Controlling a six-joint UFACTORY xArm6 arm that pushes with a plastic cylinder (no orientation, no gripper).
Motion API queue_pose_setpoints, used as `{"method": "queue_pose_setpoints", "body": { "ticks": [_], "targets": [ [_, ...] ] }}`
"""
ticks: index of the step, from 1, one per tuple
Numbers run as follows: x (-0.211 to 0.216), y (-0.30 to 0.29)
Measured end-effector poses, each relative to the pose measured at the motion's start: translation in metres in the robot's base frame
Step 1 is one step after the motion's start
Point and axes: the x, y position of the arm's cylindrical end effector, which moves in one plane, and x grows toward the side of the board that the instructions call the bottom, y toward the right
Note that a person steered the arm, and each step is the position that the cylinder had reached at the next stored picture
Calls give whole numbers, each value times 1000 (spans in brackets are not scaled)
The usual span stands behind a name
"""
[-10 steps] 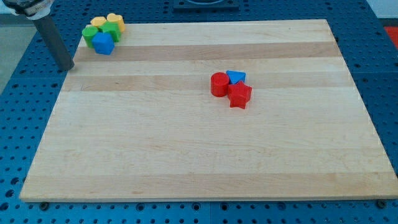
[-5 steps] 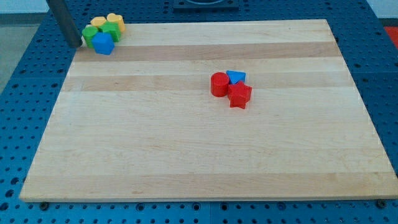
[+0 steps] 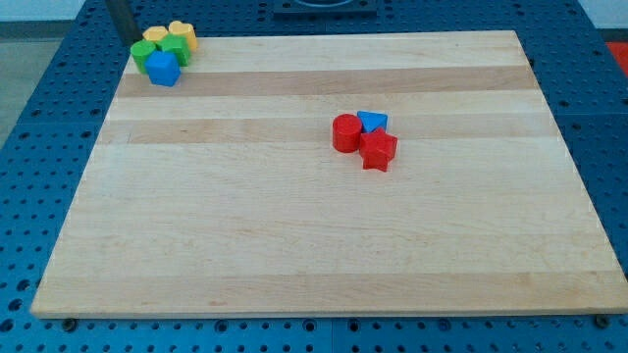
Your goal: Place the green circle and blue cube diagonally in between the red circle and green star
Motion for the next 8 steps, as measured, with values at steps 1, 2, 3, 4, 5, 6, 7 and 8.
{"method": "queue_pose_setpoints", "body": {
  "ticks": [1, 2, 3, 4, 5, 6, 7, 8],
  "targets": [
    [3, 0],
    [18, 0],
    [51, 1],
    [81, 0],
    [95, 0],
    [85, 0],
    [47, 0],
    [17, 0]
  ]
}}
